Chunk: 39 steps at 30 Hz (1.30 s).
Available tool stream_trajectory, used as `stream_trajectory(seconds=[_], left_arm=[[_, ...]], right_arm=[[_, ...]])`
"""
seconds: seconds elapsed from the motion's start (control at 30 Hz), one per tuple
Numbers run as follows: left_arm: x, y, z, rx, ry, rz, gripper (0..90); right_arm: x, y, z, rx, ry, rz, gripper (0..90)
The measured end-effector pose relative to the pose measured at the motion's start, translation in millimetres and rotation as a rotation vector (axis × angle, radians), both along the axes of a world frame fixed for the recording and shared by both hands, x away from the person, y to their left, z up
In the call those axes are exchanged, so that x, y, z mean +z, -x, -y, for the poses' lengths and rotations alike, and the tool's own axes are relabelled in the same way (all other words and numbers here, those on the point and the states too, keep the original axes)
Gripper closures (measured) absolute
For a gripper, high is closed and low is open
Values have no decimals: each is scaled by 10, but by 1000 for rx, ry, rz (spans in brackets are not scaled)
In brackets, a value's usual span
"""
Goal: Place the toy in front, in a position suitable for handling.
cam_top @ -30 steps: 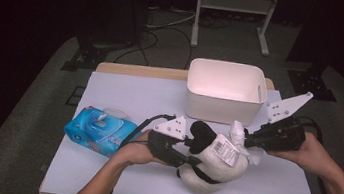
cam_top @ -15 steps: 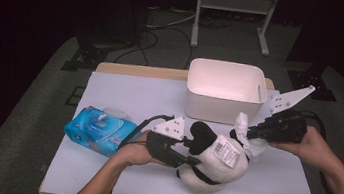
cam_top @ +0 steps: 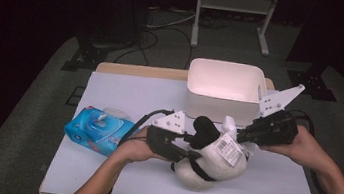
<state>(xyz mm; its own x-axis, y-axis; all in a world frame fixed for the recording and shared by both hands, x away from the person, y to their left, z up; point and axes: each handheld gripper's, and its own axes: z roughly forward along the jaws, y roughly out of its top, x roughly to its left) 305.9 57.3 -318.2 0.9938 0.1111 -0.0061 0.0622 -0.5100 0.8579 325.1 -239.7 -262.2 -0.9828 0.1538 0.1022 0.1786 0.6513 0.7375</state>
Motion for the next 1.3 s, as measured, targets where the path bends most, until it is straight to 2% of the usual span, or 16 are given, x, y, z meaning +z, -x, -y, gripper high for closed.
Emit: stream_trajectory(seconds=[0.1, 0.23, 0.4, 0.5, 0.57, 0.73, 0.9, 1.07, 1.23, 1.3], left_arm=[[2, -2, -32, 17, -9, -3, 556], [-3, -3, 22, 12, -19, 1, 556], [12, 7, 162, 1, -45, 16, 556], [12, -20, 214, -1, -46, 15, 555], [-8, -41, 204, -2, -35, 2, 556], [-20, -39, 220, -6, -34, 2, 557], [-38, -34, 256, -14, -26, -3, 562], [-36, -26, 256, -15, -28, 0, 565], [-33, 10, 333, -46, -37, 15, 564], [-35, 3, 336, -36, -33, 6, 564]], right_arm=[[-60, 25, 59, -3, 0, -17, 867], [-109, 48, 95, -5, -13, -24, 867], [3, 43, -7, 23, -37, -6, 867], [64, 70, -98, 39, -18, 16, 867], [60, 79, -106, 29, 4, 23, 867], [-42, 74, 89, -10, -5, -16, 867], [-119, 61, 194, -39, -6, -22, 867], [-77, 7, 118, -37, 7, -10, 867], [-22, -54, -50, -21, 16, 6, 866], [3, -87, -97, -24, 9, 12, 866]])
